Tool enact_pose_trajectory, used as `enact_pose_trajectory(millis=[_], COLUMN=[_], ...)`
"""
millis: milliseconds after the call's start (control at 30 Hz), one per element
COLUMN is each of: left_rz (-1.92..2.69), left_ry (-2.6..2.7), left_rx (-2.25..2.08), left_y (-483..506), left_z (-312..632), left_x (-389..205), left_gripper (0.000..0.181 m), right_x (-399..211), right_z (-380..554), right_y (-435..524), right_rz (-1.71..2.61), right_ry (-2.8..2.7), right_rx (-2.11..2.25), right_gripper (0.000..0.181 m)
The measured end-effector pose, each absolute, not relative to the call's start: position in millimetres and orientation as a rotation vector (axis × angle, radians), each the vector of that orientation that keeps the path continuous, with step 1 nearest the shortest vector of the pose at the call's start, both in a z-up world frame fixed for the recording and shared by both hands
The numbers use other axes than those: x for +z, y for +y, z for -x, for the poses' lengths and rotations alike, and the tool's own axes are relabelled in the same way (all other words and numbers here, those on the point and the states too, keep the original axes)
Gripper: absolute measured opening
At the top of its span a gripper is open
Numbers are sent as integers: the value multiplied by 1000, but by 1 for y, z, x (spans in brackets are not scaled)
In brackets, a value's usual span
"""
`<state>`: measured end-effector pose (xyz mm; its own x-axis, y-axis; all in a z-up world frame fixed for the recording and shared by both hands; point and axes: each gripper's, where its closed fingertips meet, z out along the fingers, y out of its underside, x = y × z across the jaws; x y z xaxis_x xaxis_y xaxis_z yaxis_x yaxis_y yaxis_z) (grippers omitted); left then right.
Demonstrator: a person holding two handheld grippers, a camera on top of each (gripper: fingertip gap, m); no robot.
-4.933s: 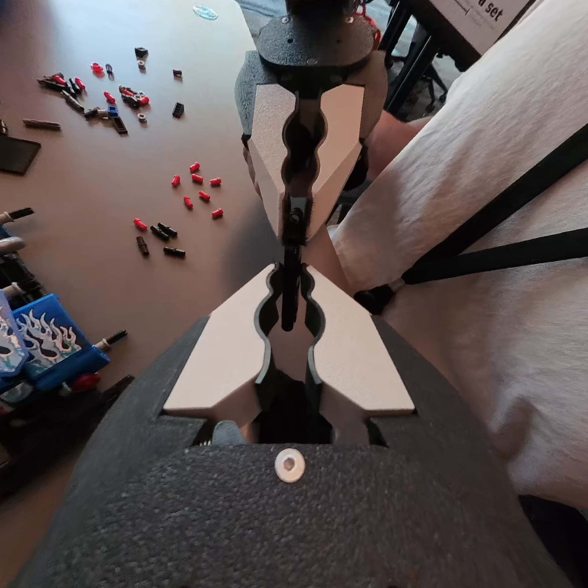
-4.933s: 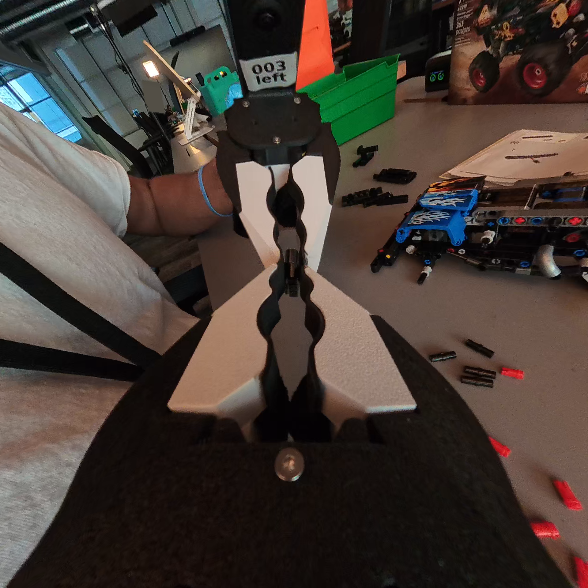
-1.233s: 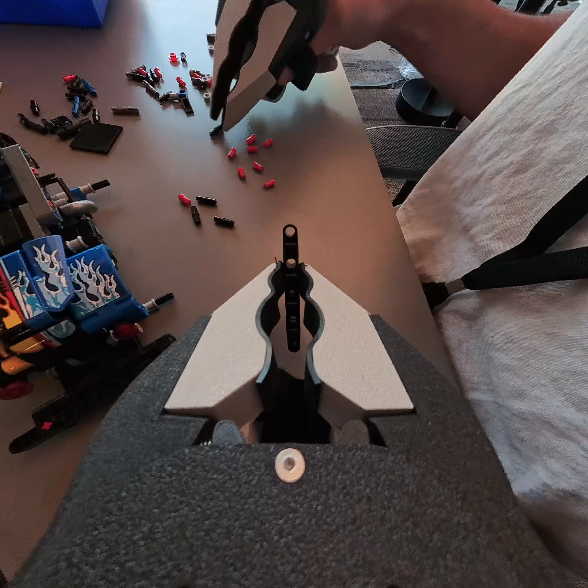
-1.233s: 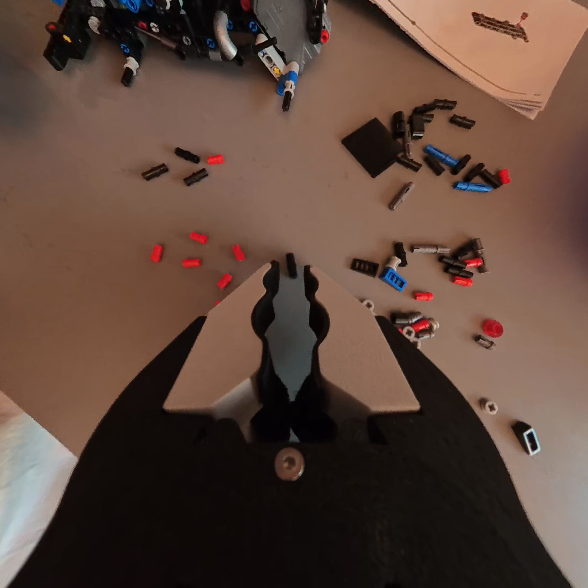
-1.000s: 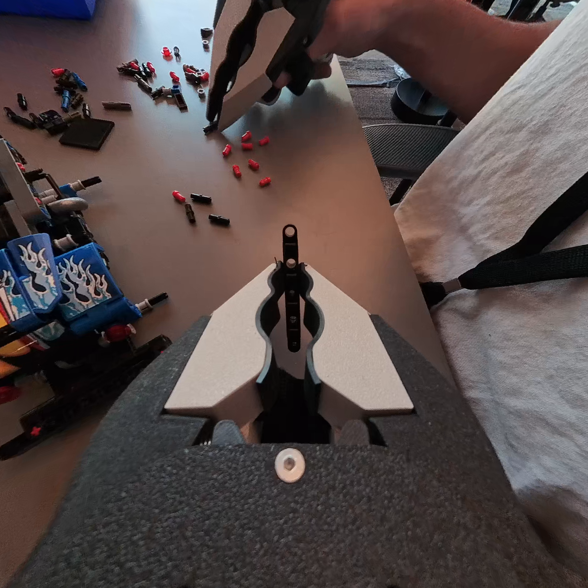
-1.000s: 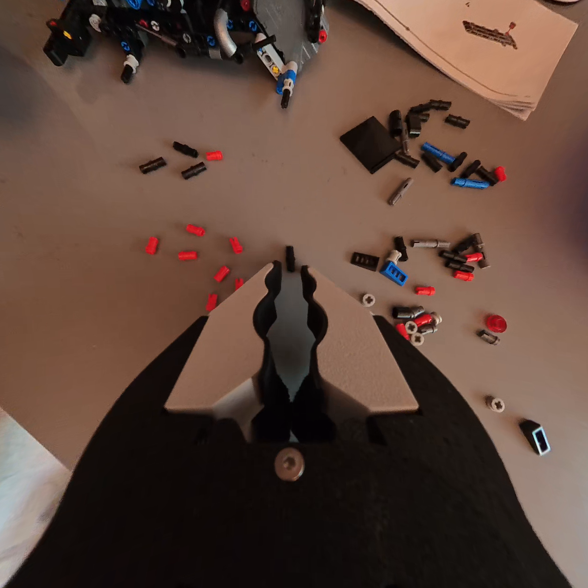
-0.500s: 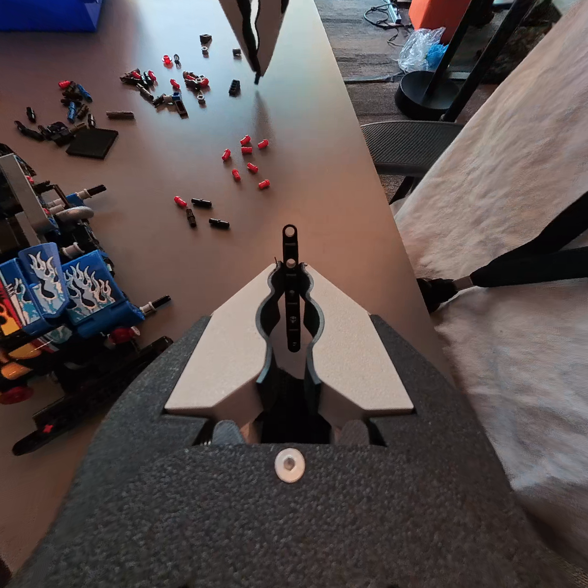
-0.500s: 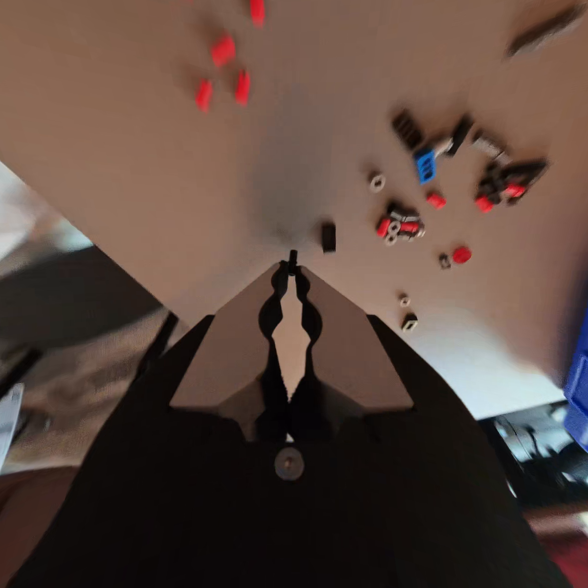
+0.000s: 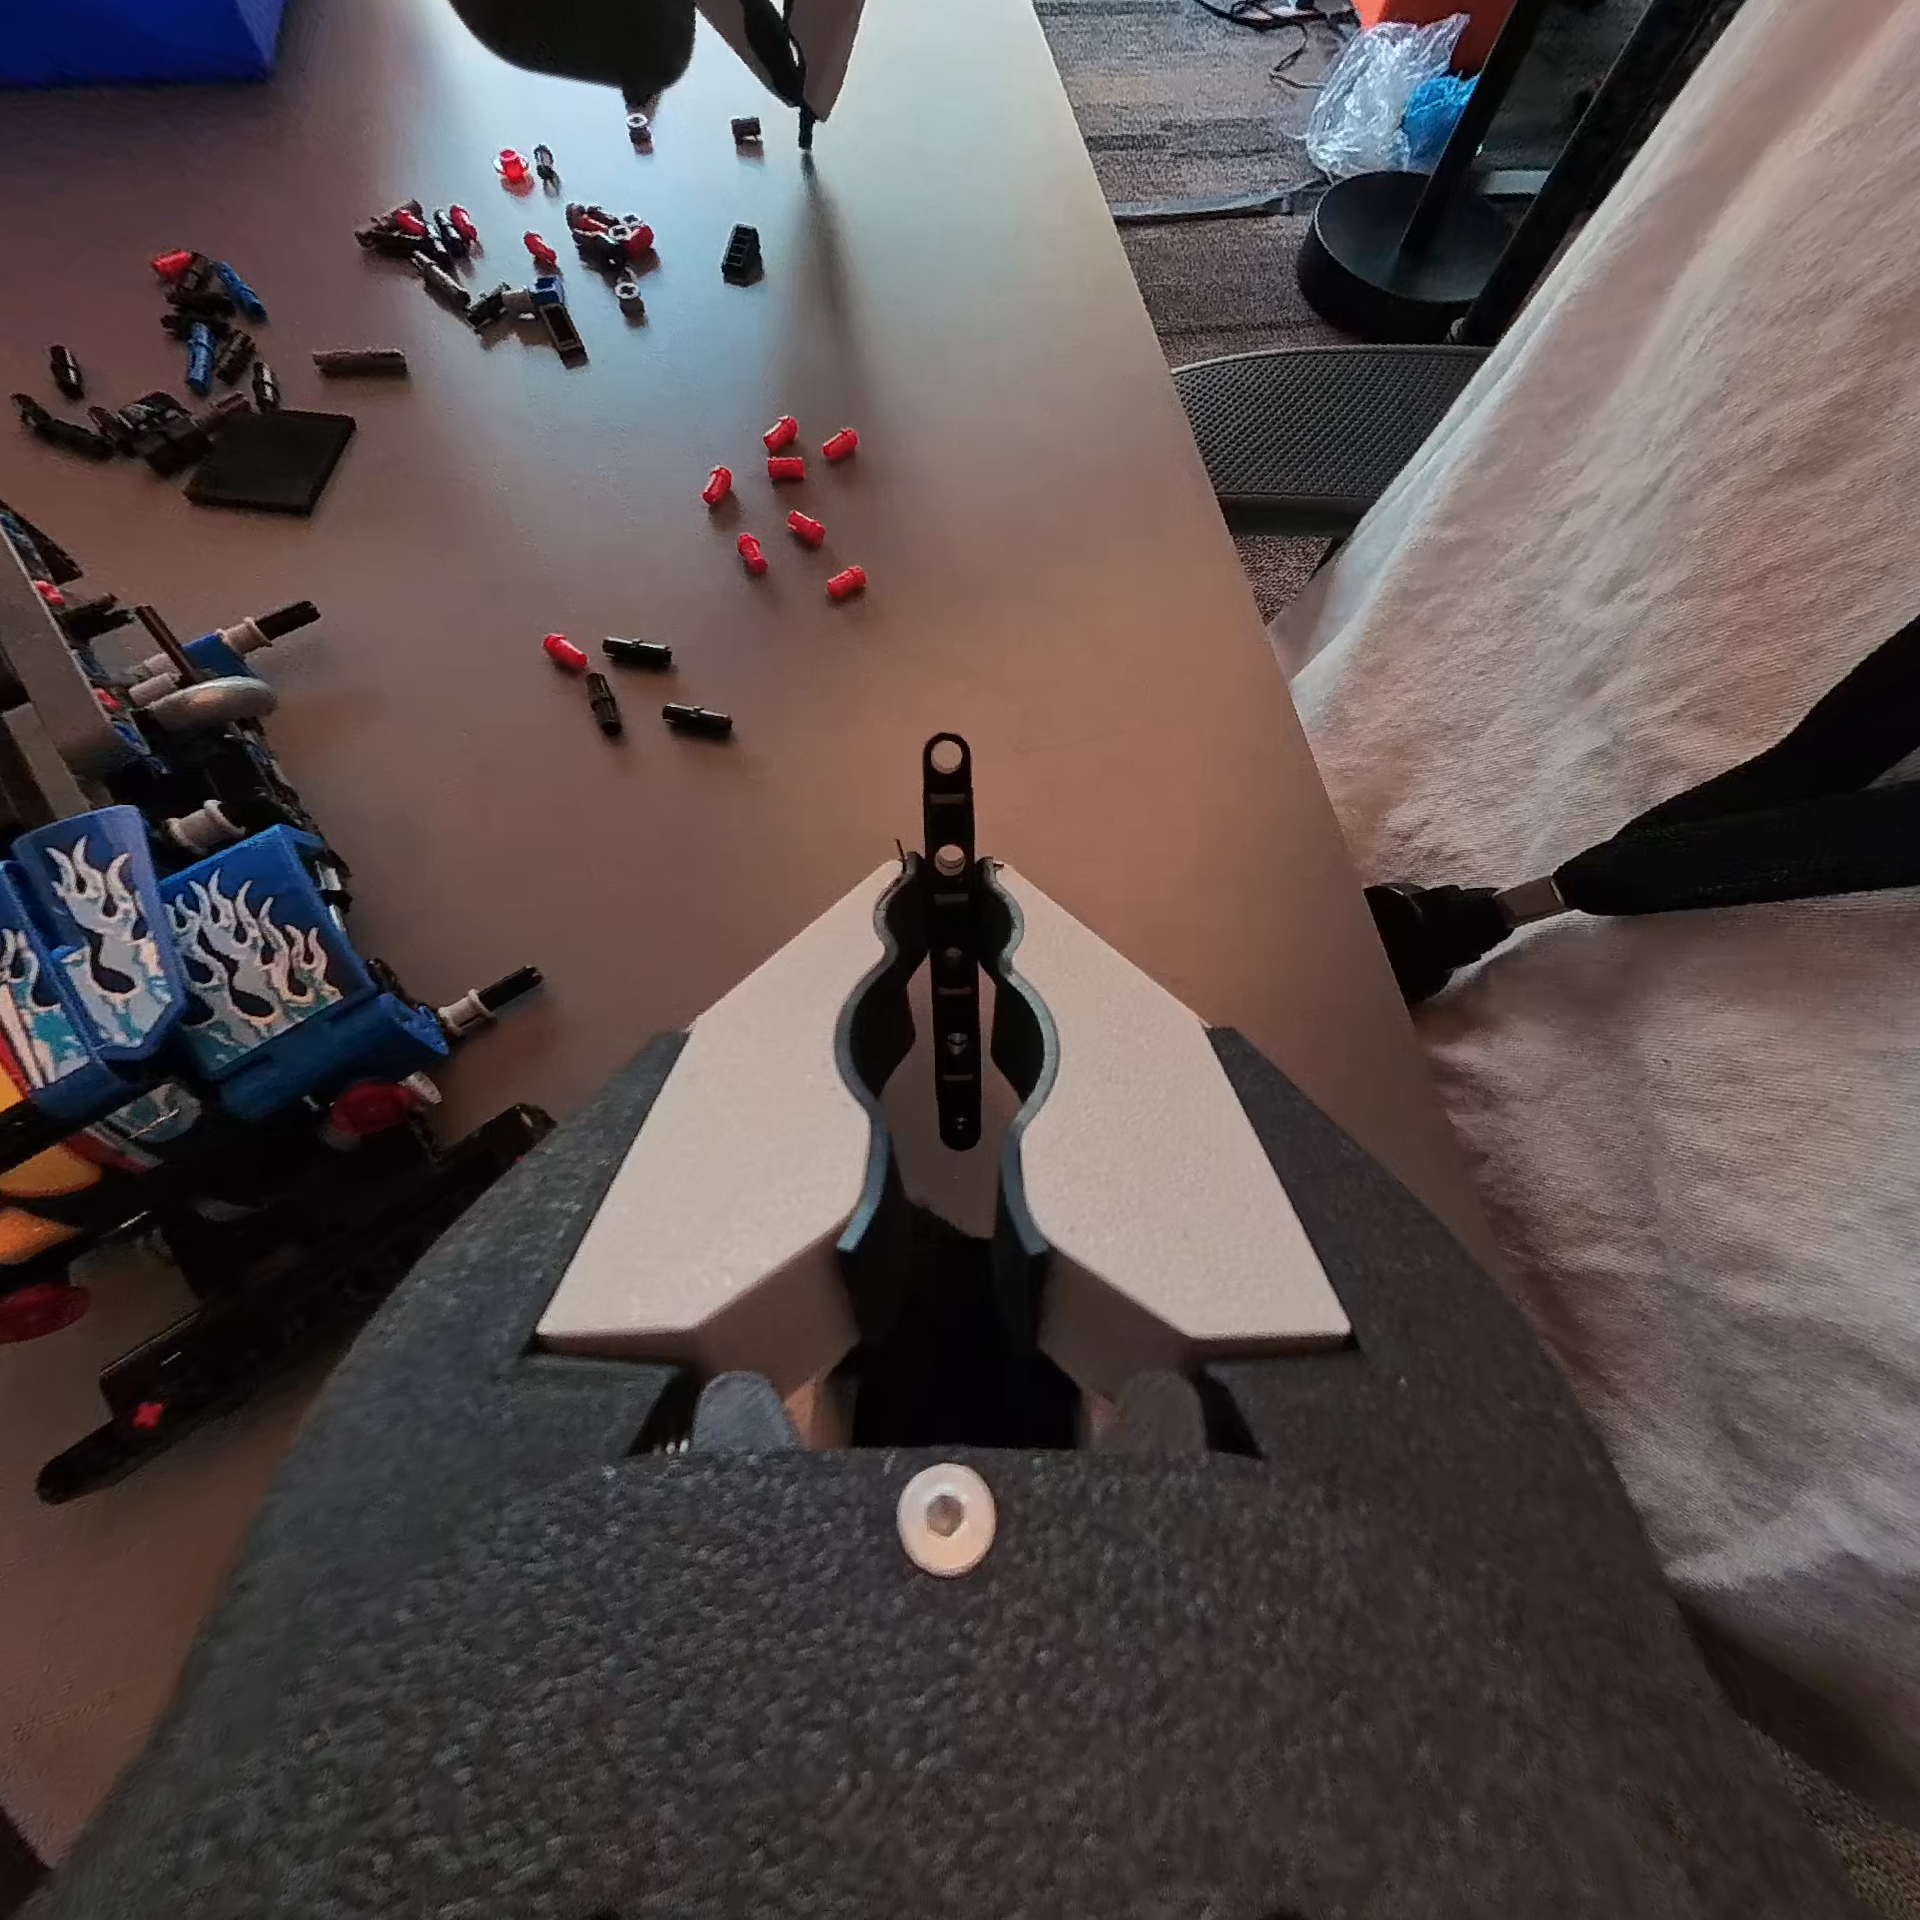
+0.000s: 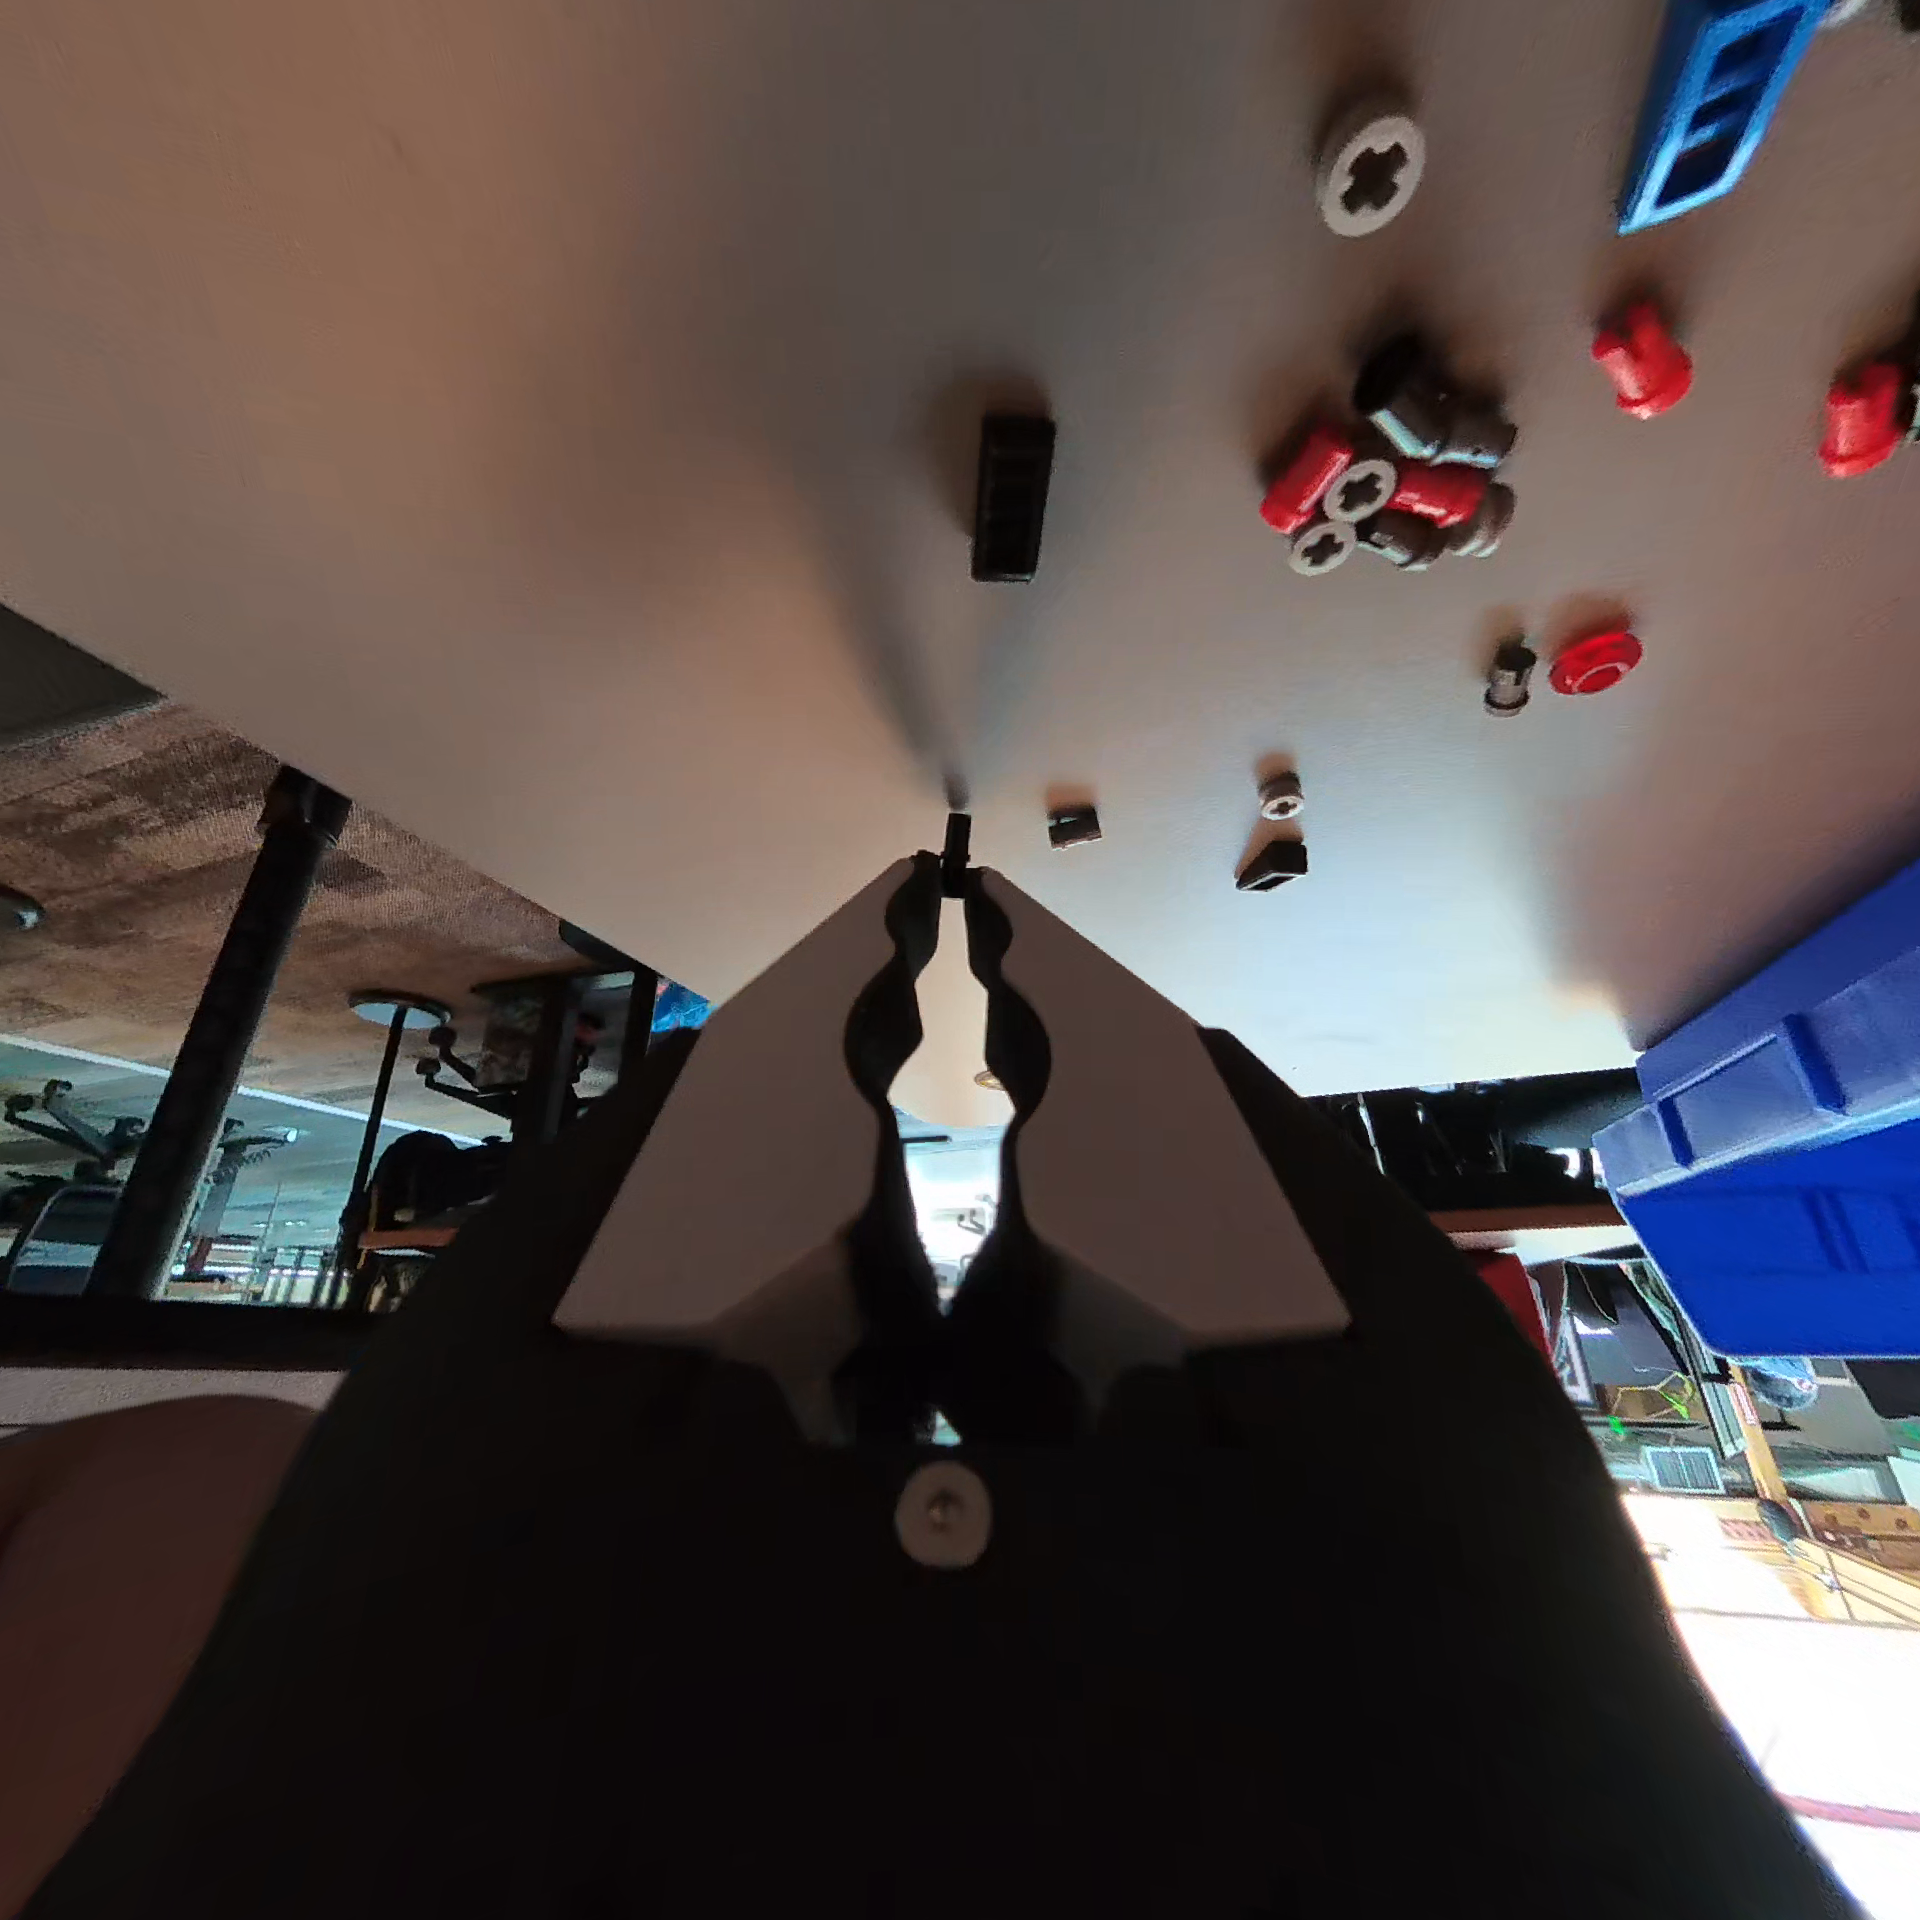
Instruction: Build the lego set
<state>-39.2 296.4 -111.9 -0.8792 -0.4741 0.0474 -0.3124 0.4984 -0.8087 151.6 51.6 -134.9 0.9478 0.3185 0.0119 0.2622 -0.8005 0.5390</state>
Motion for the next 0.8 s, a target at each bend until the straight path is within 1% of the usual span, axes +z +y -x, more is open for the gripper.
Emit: enact_pose_trajectory(millis=[433, 800], left_rz=[661, 645], left_ry=[2575, 2575], left_rx=[-1322, -1306], left_y=[293, 294], left_z=[42, 43], left_x=[-113, -113], left_gripper=[7, 7], right_x=[-138, -134], right_z=[-151, -162], right_y=[50, 12], right_rz=[-2491, -2201], right_ry=[448, 428], right_rx=[96, 71], right_gripper=[4, 3])
